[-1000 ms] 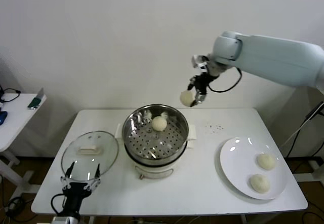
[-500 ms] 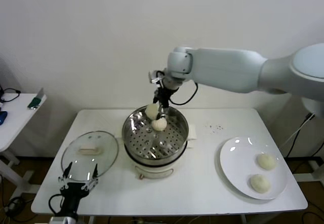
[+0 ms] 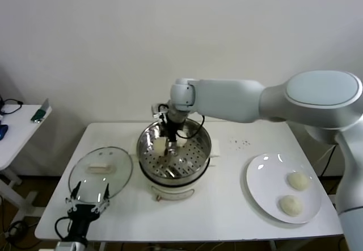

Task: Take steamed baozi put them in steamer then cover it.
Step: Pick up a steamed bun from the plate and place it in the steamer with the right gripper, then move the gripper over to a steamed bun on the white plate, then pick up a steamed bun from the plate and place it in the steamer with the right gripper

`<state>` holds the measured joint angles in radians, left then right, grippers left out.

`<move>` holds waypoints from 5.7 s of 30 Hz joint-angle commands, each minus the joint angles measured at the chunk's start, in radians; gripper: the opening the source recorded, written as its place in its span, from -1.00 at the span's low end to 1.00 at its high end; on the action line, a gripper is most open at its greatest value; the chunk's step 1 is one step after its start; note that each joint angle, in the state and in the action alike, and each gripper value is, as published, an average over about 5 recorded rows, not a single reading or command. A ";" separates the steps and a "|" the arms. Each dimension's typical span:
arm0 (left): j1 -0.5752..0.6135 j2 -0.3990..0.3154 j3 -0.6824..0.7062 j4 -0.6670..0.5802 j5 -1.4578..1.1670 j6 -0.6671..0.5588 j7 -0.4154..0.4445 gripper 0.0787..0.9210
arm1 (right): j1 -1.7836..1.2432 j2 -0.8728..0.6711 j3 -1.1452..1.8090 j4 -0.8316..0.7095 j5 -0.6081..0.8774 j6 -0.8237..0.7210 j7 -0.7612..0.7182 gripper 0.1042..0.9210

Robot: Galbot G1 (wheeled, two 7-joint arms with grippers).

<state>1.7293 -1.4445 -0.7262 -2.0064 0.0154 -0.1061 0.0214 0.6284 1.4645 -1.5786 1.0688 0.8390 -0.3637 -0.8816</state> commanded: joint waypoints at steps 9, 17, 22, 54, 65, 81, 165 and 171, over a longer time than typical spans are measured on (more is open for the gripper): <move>-0.006 0.003 -0.010 0.018 -0.005 -0.009 0.004 0.77 | -0.049 0.000 0.014 -0.007 -0.042 -0.003 0.002 0.67; -0.008 0.004 -0.008 0.023 -0.004 -0.007 0.001 0.77 | 0.034 -0.067 0.035 0.047 -0.047 0.010 -0.023 0.76; -0.009 0.006 -0.015 0.023 -0.008 -0.007 0.000 0.77 | 0.205 -0.205 -0.016 0.181 -0.045 0.067 -0.108 0.76; 0.033 -0.011 -0.039 -0.011 0.013 0.023 -0.022 0.77 | -0.328 -1.149 0.281 0.523 -0.764 0.163 -0.236 0.76; 0.029 -0.019 -0.036 0.005 0.028 0.023 -0.022 0.77 | -0.624 -1.152 0.540 0.453 -0.860 0.163 -0.220 0.76; 0.028 -0.026 -0.038 0.024 0.035 0.017 -0.021 0.77 | -0.620 -1.075 0.519 0.381 -0.880 0.164 -0.212 0.76; 0.045 -0.027 -0.029 -0.004 0.019 0.014 -0.022 0.77 | -0.089 -0.054 0.188 0.279 -0.931 0.876 -0.336 0.51; 0.045 -0.024 -0.035 0.007 0.015 0.012 -0.023 0.77 | -0.102 -0.062 0.185 0.274 -0.957 0.881 -0.335 0.51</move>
<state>1.7776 -1.4703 -0.7585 -2.0072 0.0331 -0.0934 -0.0011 0.5786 1.3642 -1.3834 1.3489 -0.0820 0.5055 -1.2193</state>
